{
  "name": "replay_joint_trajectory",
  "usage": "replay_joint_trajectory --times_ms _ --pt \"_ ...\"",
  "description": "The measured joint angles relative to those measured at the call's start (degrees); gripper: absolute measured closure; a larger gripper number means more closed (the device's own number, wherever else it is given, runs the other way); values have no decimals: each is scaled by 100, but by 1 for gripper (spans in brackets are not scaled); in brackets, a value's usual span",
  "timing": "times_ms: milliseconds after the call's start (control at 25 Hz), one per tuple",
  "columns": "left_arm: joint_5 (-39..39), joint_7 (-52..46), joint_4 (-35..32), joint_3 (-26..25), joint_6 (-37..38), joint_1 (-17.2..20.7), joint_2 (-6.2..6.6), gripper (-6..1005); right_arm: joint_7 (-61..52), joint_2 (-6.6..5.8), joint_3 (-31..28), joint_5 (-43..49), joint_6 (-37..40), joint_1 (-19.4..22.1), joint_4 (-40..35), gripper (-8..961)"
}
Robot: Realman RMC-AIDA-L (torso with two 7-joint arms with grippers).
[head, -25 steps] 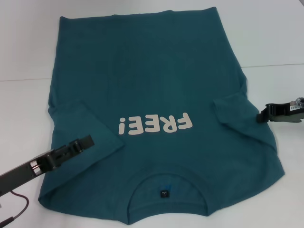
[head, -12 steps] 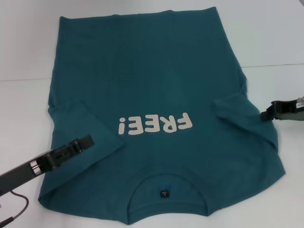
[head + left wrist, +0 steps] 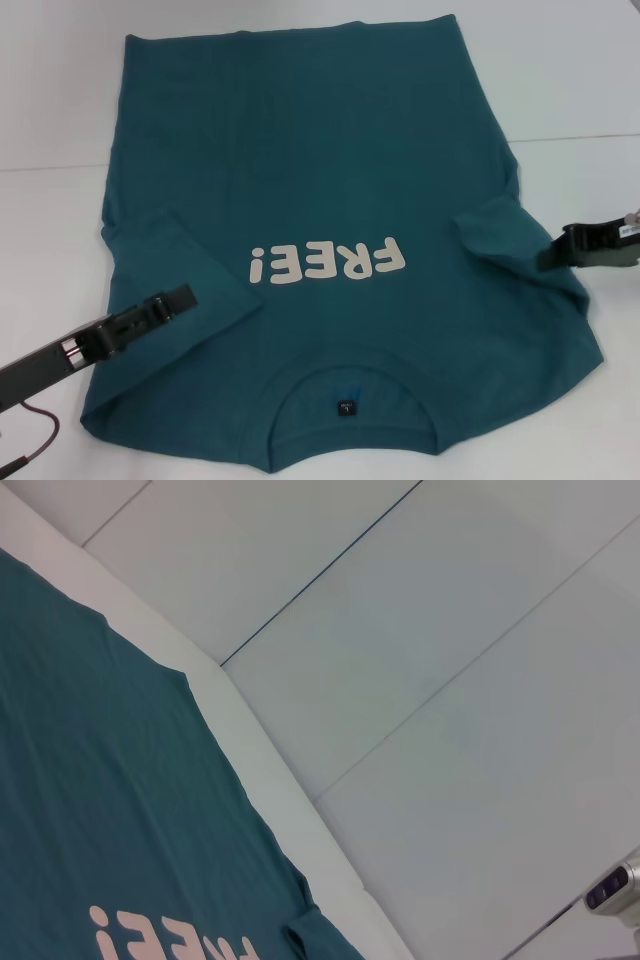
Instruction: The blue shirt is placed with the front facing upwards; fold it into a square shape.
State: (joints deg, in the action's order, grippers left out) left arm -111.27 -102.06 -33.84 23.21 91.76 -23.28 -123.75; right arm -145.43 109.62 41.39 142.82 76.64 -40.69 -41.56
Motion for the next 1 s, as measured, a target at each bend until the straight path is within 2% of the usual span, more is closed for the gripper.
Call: replay_joint_trajectory --times_ms 280,520,800,1000 --pt "0 -1 0 -10 0 -2 -1 123 58 107 22 2 164 -163 -8 912" --pt "0 0 0 -10 0 4 -8 122 106 288 476 11 -9 -291 53 908" --pt "0 2 0 -19 0 18 -9 122 116 316 579 -10 -26 -376 58 904" --pt "0 2 0 -28 0 40 -9 123 166 315 595 -12 -6 -369 61 676"
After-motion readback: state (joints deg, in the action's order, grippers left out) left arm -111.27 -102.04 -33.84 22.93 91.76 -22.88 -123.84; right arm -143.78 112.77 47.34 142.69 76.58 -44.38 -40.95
